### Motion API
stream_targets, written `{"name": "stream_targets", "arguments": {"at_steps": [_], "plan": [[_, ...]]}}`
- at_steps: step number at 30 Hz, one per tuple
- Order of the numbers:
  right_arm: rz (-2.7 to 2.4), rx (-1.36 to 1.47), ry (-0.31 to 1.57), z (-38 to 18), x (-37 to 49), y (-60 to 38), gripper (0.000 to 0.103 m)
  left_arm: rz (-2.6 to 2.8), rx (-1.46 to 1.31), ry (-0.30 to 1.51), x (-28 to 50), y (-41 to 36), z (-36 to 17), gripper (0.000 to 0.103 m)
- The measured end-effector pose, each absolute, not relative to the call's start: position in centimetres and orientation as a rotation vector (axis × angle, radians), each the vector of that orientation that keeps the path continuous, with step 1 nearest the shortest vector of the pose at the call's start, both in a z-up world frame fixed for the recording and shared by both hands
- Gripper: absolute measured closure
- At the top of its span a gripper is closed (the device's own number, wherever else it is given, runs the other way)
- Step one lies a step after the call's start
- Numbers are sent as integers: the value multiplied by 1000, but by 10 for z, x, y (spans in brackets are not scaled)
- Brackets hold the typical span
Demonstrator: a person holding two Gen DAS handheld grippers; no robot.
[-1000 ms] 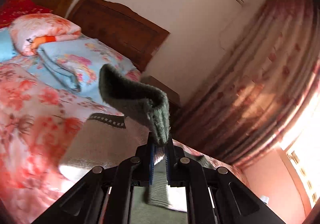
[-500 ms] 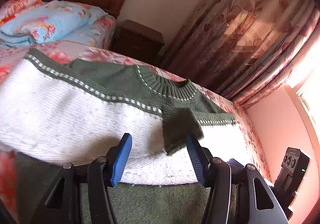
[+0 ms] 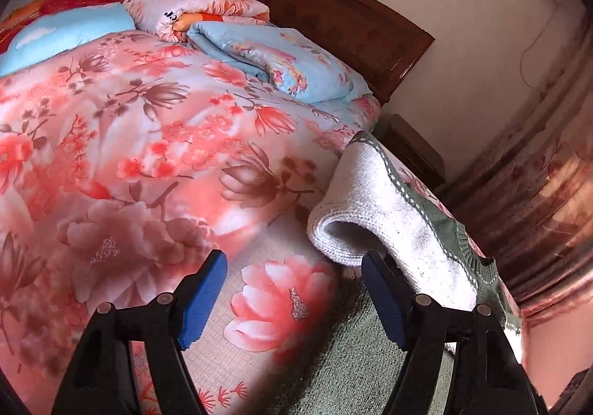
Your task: Fold small clothes
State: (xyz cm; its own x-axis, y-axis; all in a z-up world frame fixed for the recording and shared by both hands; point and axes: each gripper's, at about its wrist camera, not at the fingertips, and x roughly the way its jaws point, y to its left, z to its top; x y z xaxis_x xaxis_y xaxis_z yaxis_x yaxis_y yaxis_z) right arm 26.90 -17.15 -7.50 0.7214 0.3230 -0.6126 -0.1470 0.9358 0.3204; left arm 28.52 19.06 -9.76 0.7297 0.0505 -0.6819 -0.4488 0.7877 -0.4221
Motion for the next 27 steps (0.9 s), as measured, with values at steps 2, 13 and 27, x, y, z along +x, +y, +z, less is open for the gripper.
{"name": "stream_targets", "arguments": {"at_steps": [2, 13, 27], "plan": [[271, 244, 745, -75, 271, -168, 47, 301, -551, 721, 288, 179, -97, 0], [433, 280, 876, -74, 311, -85, 48, 328, -480, 677, 285, 169, -91, 0], [380, 414, 838, -58, 341, -71, 92, 327, -434, 709, 292, 161, -92, 0]]}}
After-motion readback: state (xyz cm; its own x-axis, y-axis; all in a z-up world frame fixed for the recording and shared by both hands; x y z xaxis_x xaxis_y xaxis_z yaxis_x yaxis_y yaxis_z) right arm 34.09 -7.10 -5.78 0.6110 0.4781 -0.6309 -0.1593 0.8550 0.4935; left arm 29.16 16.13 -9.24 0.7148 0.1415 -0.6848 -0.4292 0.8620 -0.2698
